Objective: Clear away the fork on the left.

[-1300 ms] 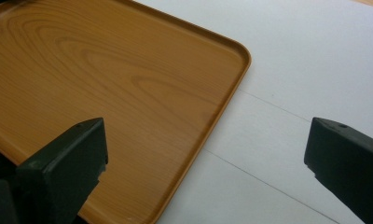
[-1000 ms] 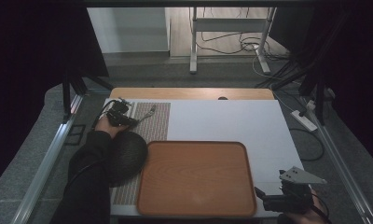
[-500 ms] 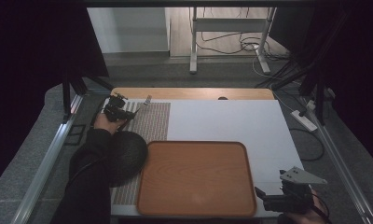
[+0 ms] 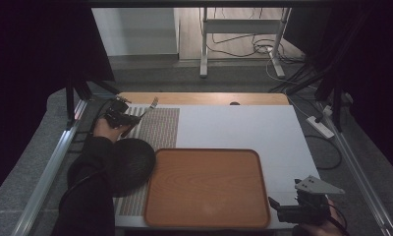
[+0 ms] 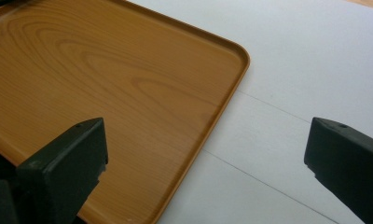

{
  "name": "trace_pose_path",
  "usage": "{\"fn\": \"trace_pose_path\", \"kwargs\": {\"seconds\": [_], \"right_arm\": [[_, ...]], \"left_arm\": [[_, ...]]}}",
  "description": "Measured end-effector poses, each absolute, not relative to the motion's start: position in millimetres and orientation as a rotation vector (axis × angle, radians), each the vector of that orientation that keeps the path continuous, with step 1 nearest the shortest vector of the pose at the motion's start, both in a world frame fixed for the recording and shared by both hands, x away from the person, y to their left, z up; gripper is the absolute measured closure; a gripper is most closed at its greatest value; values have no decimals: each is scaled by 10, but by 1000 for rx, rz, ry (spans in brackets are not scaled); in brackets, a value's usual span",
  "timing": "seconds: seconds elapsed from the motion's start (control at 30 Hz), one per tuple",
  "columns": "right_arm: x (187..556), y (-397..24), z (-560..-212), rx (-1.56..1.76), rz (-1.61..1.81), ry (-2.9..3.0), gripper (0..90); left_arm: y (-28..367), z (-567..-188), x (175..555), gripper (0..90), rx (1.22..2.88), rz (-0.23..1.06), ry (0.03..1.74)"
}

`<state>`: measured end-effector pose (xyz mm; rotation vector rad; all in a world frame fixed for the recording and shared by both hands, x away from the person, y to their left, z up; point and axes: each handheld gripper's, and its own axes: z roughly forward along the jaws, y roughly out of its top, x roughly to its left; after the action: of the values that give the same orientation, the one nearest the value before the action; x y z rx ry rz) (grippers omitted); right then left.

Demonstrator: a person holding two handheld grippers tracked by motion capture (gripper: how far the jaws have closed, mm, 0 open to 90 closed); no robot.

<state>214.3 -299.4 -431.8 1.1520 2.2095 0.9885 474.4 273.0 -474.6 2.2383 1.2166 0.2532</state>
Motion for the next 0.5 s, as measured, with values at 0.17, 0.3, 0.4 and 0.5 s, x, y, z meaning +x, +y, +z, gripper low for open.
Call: {"fn": "trace_pose_path", "kwargs": {"seconds": [0.17,0.3,0.4,0.5], "right_arm": [[2139,-2995,-4317,1149,989,2208,0],[2137,-2992,-4316,1148,984,2207,0],[2138,-2991,-4316,1148,982,2207,0],[2140,-2988,-4318,1148,979,2208,0]], "left_arm": [[2629,-4677,4555,779,2253,238,1199],[2585,-4627,4349,779,2264,240,1179],[2551,-4606,4168,779,2273,238,1163],[2530,-4586,4041,778,2274,240,1153]]}}
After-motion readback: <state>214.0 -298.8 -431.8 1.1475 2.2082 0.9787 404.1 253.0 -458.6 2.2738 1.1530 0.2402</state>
